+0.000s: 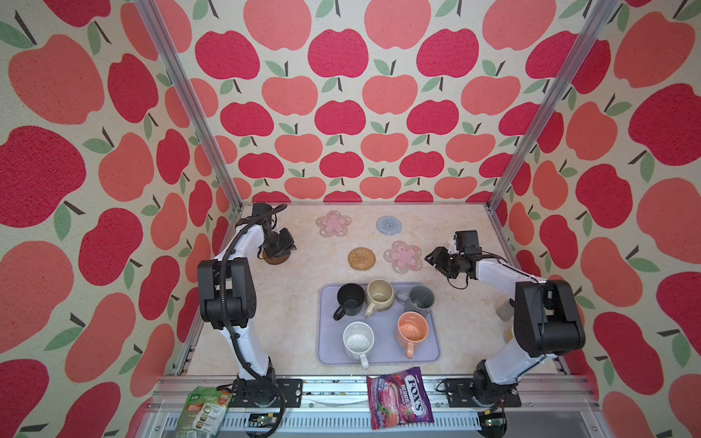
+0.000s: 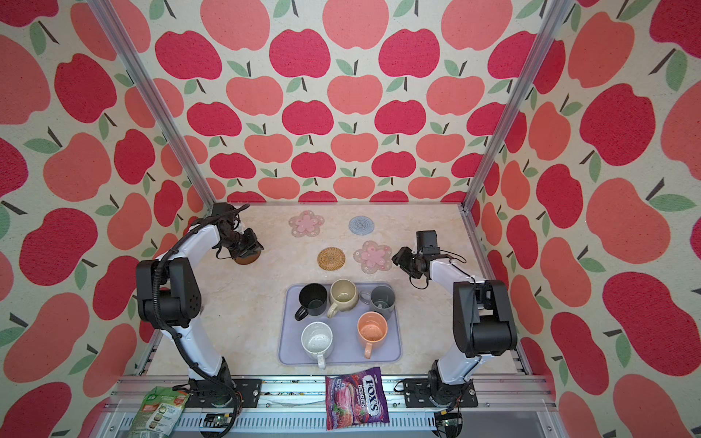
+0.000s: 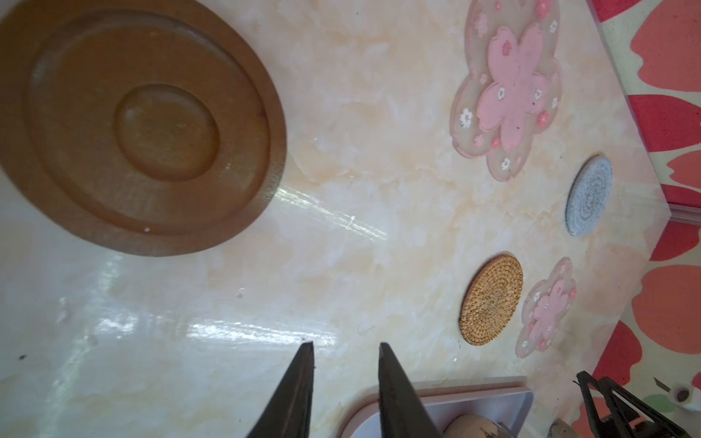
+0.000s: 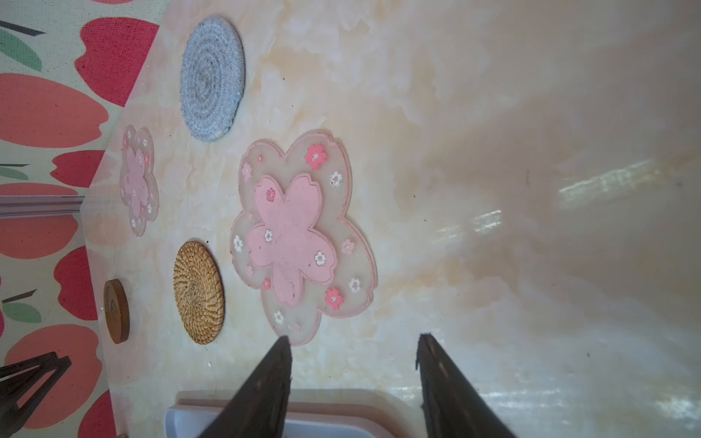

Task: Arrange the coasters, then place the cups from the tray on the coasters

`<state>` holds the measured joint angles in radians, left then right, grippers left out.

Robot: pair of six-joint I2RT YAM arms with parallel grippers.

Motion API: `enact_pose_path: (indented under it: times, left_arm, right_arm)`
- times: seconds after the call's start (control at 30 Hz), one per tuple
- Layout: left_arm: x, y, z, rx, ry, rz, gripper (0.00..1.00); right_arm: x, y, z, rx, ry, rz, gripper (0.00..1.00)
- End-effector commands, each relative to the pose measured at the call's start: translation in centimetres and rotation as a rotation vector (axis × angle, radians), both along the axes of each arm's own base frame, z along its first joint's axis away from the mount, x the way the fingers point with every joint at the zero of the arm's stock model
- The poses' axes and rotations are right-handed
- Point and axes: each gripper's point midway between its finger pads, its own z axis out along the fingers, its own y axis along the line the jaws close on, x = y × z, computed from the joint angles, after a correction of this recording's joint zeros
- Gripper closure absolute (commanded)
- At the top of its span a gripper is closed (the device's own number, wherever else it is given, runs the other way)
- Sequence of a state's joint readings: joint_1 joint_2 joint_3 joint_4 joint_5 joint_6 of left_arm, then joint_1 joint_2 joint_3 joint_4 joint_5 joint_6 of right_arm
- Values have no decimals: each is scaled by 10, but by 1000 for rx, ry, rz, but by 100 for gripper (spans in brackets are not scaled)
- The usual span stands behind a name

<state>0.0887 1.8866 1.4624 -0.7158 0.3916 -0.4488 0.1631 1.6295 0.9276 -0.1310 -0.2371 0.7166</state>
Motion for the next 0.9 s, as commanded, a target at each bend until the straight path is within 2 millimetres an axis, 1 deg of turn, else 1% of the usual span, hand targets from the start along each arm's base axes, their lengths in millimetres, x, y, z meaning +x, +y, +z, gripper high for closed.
enact_pose_path:
  times: [0.0, 0.07, 0.23, 0.33, 0.4, 0.53, 0.63, 0.73, 0.87]
  left_arm:
    - [-15, 24, -8, 45, 51, 33, 69]
    - [-14, 29, -13, 47, 54, 47, 70]
    - [-1, 39, -17, 71, 31, 59, 73]
    - [7, 51, -23, 95, 39, 82, 77]
    - [13, 58, -29, 106, 38, 97, 83]
    - [25, 72, -36, 115, 35, 128, 90]
    - [34, 74, -41, 110, 25, 125, 93]
    - [36, 76, -46, 111, 56, 120, 97]
    - [42, 69, -51, 78, 46, 111, 99]
  right_arm:
    - [1, -7, 15, -11, -14, -34, 44]
    - [1, -8, 19, -16, -21, -36, 44]
    - [-3, -12, 24, -38, -30, -45, 43]
    - [-5, -14, 26, -45, -32, -49, 43]
    - [-7, -15, 28, -49, -34, -51, 43]
    - [-8, -16, 29, -59, -29, -46, 43]
    - [-6, -17, 34, -67, -35, -44, 43]
    - [-5, -18, 38, -69, -44, -49, 43]
    - [-8, -20, 36, -80, -36, -53, 43]
